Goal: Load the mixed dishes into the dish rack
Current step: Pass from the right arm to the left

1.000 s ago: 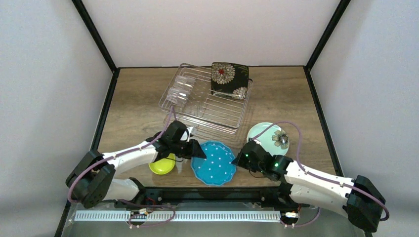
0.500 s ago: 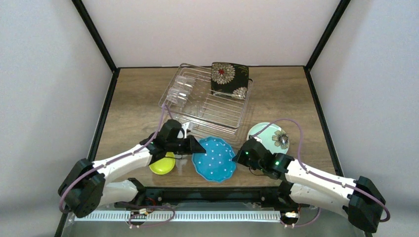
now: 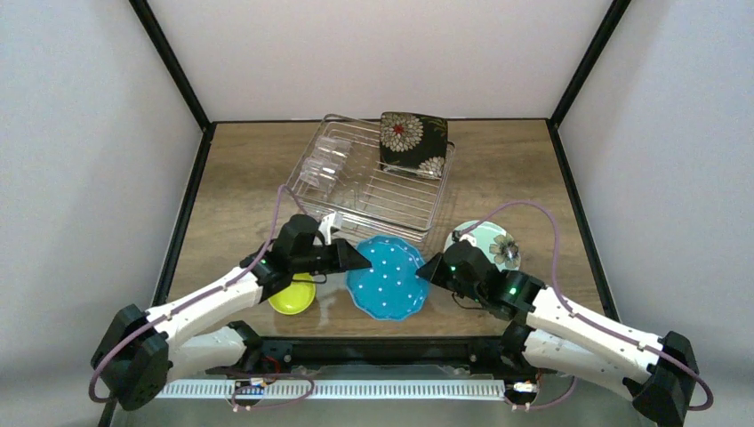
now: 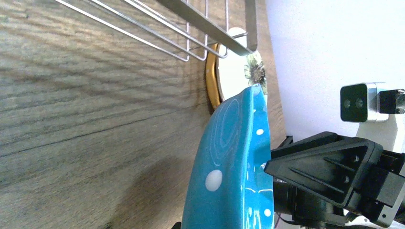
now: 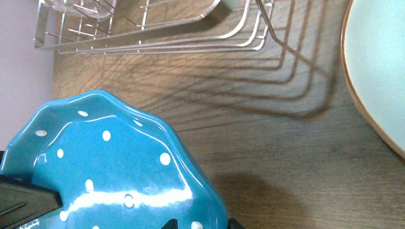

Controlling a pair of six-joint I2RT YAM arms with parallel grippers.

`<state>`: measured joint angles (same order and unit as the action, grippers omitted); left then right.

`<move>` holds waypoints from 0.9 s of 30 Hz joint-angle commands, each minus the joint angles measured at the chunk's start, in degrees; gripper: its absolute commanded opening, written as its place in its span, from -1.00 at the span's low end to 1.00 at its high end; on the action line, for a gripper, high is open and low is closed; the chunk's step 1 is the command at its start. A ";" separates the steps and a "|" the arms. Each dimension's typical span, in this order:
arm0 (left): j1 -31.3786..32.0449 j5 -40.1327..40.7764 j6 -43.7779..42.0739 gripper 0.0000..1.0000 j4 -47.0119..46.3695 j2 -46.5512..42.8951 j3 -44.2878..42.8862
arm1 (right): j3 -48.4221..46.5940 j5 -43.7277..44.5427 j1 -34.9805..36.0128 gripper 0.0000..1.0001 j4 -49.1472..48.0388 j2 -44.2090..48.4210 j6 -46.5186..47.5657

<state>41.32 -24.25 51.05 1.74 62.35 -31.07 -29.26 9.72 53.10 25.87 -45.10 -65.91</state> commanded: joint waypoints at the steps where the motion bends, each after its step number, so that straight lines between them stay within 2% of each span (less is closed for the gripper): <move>1: 1.03 1.53 0.61 -0.94 0.12 -2.44 -2.04 | -6.38 1.65 0.68 0.15 -3.24 0.46 2.57; 12: 1.02 7.12 0.59 -0.94 5.13 -6.37 -3.14 | -15.12 10.07 0.69 0.24 1.27 -4.56 9.80; 19: 0.95 9.39 0.30 -0.94 6.84 -8.18 -3.29 | -18.67 11.59 -0.38 0.25 1.15 -8.03 12.43; 27: 1.00 10.74 -1.25 -0.94 9.82 -10.79 -5.00 | -21.74 11.39 -11.55 0.26 1.24 -14.30 17.70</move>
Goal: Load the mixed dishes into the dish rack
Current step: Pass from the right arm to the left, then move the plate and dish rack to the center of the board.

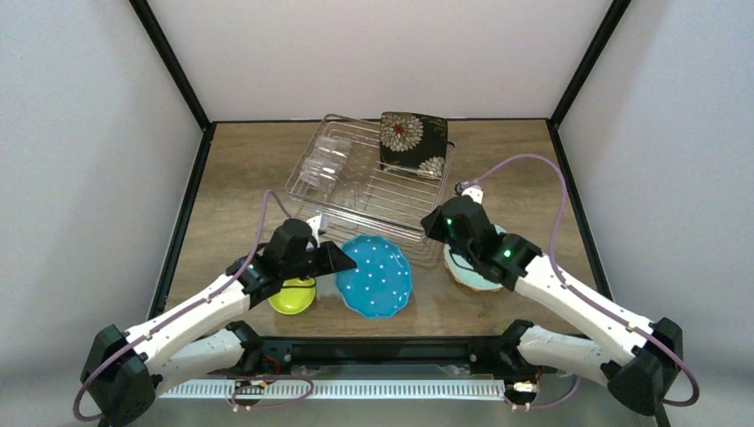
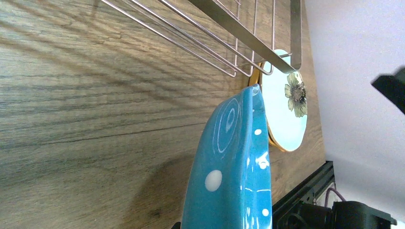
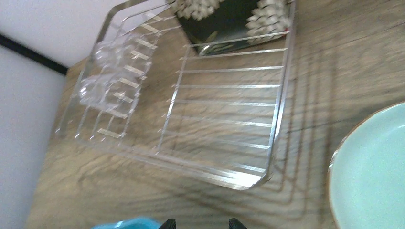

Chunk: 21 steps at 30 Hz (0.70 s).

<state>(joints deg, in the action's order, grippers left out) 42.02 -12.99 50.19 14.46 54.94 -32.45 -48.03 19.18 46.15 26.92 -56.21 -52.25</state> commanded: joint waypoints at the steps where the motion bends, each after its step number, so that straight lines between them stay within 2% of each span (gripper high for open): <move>1: 0.27 -0.24 -0.76 -0.94 -2.15 -3.83 -4.01 | -4.03 2.22 -6.05 0.28 0.34 -4.94 4.93; 7: 0.25 0.72 -1.76 -0.94 1.01 -7.04 -5.26 | -13.66 2.70 -11.83 0.32 1.21 -18.80 10.79; 11: 0.20 1.27 -2.06 -0.94 2.68 -8.86 -6.46 | -19.87 3.55 -13.65 0.33 3.06 -27.03 11.52; 21: 0.25 1.88 -3.67 -0.94 5.69 -11.42 -9.46 | -25.74 6.38 -18.26 0.33 5.18 -35.94 11.23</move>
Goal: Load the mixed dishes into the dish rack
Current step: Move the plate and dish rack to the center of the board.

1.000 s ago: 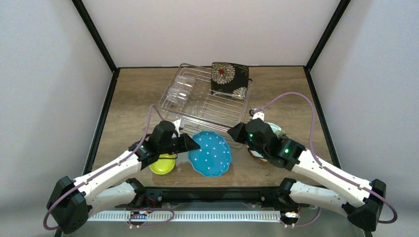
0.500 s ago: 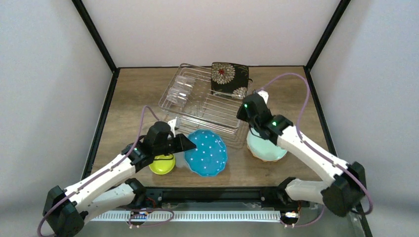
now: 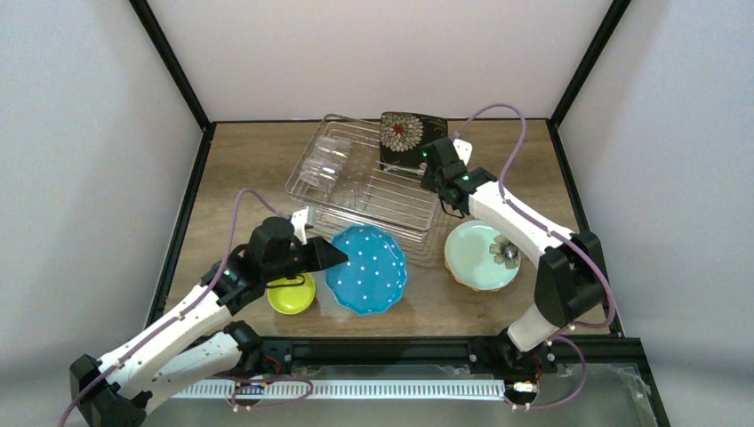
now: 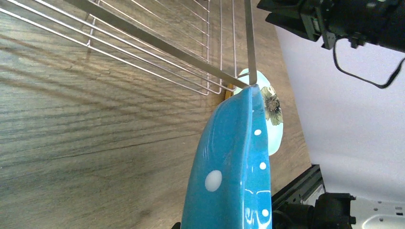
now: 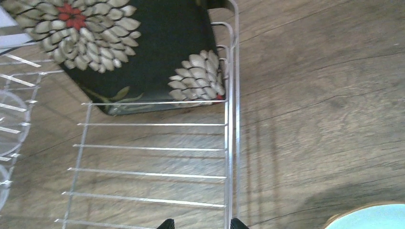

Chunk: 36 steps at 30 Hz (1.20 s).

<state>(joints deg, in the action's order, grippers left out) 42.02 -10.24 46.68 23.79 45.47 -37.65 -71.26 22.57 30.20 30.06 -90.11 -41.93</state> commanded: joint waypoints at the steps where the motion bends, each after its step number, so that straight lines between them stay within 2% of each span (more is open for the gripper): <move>1: 0.23 -0.72 -0.48 -0.94 -3.24 -1.97 -4.60 | -2.93 3.09 -2.92 0.33 2.06 -2.60 1.15; 9: 0.25 -0.83 -2.62 -0.94 -2.44 -0.84 -6.04 | -6.84 2.56 -7.33 0.34 2.40 -7.13 3.52; 22: 0.21 -0.39 -3.69 -0.94 -1.15 -0.78 -7.70 | -10.82 0.13 -7.95 0.31 1.96 -15.34 3.35; 25: 0.24 -0.47 -3.69 -0.94 -0.42 -1.35 -7.85 | -12.00 -0.61 -8.32 0.11 2.72 -17.12 1.81; 32: 0.21 -0.60 -4.55 -0.94 3.45 -3.22 -9.37 | -11.10 -6.21 -9.14 -0.97 3.15 -19.06 -6.25; 36: 0.23 -0.74 -5.08 -0.94 5.56 -4.49 -10.42 | -9.92 -9.13 -9.10 -0.99 3.73 -19.67 -11.30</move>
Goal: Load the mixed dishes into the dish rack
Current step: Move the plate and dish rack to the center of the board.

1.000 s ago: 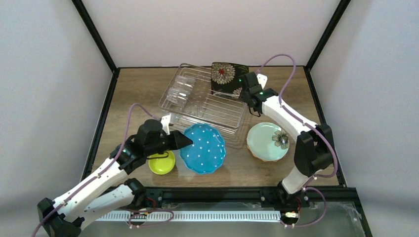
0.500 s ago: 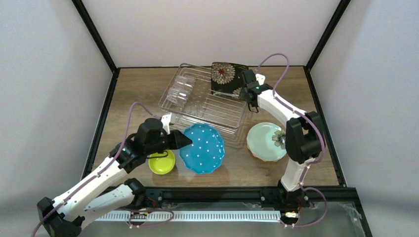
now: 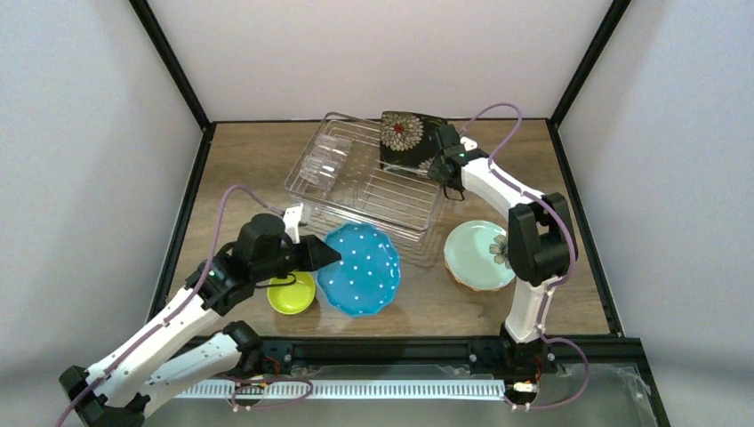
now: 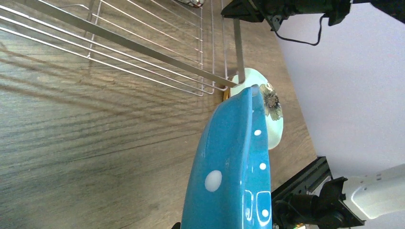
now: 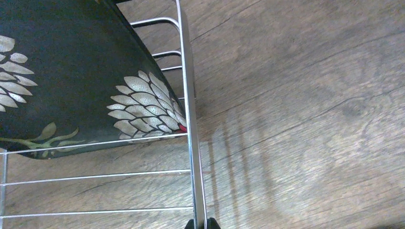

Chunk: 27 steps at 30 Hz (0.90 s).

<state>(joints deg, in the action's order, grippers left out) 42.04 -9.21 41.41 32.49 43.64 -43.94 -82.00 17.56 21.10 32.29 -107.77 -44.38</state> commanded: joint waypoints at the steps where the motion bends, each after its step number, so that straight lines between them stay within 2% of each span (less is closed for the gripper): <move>1: 0.23 -1.84 0.08 -0.94 -2.73 -2.94 -4.46 | 1.13 -4.25 0.18 -0.99 1.81 -1.76 -10.16; 12: 0.19 -2.86 -1.24 -0.94 2.66 -5.60 -8.85 | 2.19 0.96 7.51 -0.99 10.07 0.66 -22.28; 20: 0.23 -3.17 -0.87 -0.94 5.92 -7.98 -10.80 | 9.79 2.65 13.82 -0.99 11.98 6.05 -30.17; 27: 0.17 -3.44 1.00 -0.94 6.44 -10.42 -10.02 | 12.33 3.81 18.52 -0.99 14.24 8.21 -34.85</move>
<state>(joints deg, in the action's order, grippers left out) 42.04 -10.57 39.68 43.51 35.42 -51.64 -72.55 24.38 35.97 39.07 -99.48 -74.81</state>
